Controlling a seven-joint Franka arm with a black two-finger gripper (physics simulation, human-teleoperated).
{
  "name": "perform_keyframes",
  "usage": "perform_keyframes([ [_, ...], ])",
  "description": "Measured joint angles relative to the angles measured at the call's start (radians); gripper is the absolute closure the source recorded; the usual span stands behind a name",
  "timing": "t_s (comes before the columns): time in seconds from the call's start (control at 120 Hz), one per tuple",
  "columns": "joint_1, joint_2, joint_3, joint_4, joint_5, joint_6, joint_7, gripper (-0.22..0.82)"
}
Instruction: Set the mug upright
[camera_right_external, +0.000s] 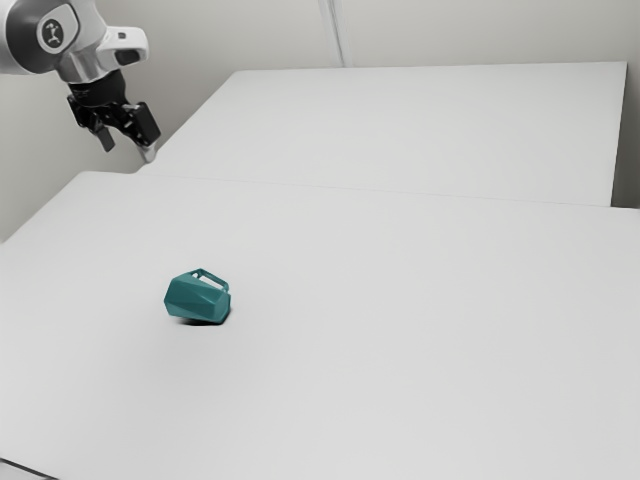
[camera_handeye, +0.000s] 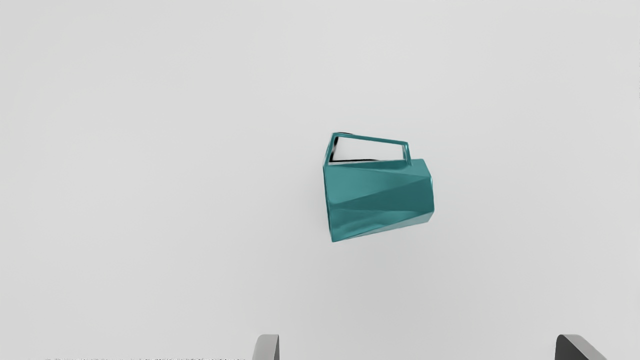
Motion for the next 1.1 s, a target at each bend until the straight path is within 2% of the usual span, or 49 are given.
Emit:
perform_keyframes([
  [0.133, 0.004, -0.022, -0.006, -0.034, -0.001, 0.001, -0.046, 0.00],
  [0.333, 0.048, -0.106, -0.021, -0.122, -0.041, -0.013, -0.098, 0.00],
  [0.625, 0.297, -0.130, -0.022, -0.271, -0.250, -0.077, -0.045, 0.00],
  [0.7, 0.349, -0.106, -0.021, -0.304, -0.301, -0.072, 0.001, 0.00],
  [0.85, 0.428, -0.001, -0.020, -0.317, -0.402, -0.053, 0.125, 0.00],
  [1.1, 0.471, 0.131, -0.020, -0.320, -0.517, 0.002, 0.366, 0.00],
])
